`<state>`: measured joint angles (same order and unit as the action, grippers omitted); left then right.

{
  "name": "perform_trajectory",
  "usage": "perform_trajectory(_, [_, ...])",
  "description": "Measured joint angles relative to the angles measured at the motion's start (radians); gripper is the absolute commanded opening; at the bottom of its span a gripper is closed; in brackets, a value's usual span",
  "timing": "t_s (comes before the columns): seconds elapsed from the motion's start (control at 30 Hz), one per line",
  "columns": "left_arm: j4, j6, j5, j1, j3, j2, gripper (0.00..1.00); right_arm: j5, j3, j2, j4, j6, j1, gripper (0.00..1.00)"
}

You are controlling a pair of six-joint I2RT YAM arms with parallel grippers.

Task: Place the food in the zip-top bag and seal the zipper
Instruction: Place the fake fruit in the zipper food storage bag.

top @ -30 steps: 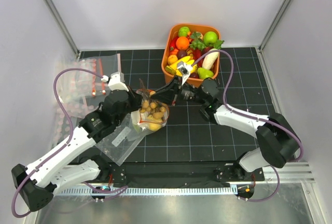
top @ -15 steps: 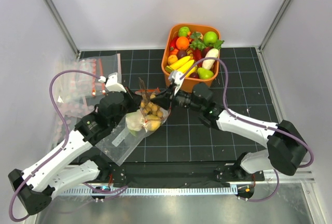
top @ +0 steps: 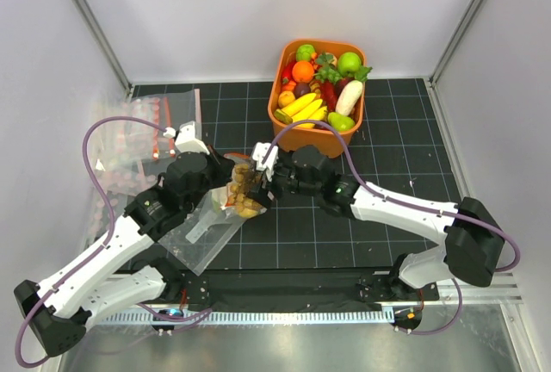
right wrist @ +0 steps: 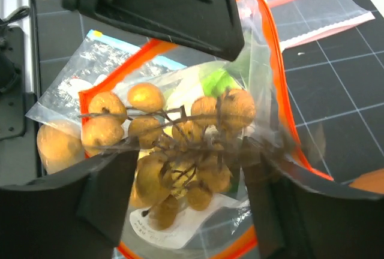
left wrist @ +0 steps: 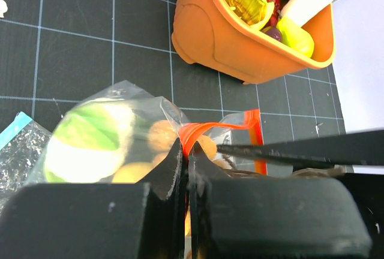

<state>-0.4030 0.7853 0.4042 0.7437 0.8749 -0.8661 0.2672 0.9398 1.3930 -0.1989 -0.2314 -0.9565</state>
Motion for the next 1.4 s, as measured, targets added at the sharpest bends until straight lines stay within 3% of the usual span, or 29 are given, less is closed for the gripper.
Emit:
perform_trajectory(0.13, [0.0,0.0,0.0,0.0,0.0,0.0,0.03,-0.015,0.0,-0.003,0.008,-0.002,0.0,0.81])
perform_trajectory(0.27, [0.0,0.0,0.0,0.0,0.0,0.0,0.04,-0.037,-0.005,-0.022,0.004,0.005,0.0,0.7])
perform_trajectory(0.33, [0.0,0.0,0.0,0.0,0.0,0.0,0.04,-0.04,-0.005,-0.028,-0.004,0.013,0.0,0.59])
perform_trajectory(0.37, [0.0,0.0,0.0,0.0,0.0,0.0,0.04,-0.044,-0.005,-0.028,-0.008,0.02,0.0,0.46])
perform_trajectory(0.4, [0.0,0.0,0.0,0.0,0.0,0.0,0.04,-0.055,-0.005,-0.027,-0.006,0.023,0.0,0.4])
perform_trajectory(0.67, [0.002,0.0,0.0,0.0,0.0,0.0,0.06,-0.203,0.053,0.047,0.02,0.06,0.0,0.13])
perform_trajectory(0.77, [0.001,0.0,-0.005,0.0,0.0,0.0,0.05,-0.27,0.068,0.083,0.032,0.071,0.0,0.16])
perform_trajectory(0.8, [0.001,0.0,-0.005,0.0,0.0,0.0,0.05,-0.286,0.076,0.097,0.037,0.072,0.0,0.36])
perform_trajectory(0.93, [0.001,0.0,-0.003,0.0,0.0,-0.002,0.06,-0.317,0.085,0.113,0.061,0.078,0.0,0.69])
perform_trajectory(0.97, [0.001,0.0,0.002,0.0,0.0,-0.002,0.06,-0.325,0.085,0.113,0.063,0.083,0.0,0.73])
perform_trajectory(1.4, [-0.049,0.024,0.145,0.0,0.014,-0.021,0.04,-0.428,0.044,0.021,0.022,0.148,0.031,0.75])
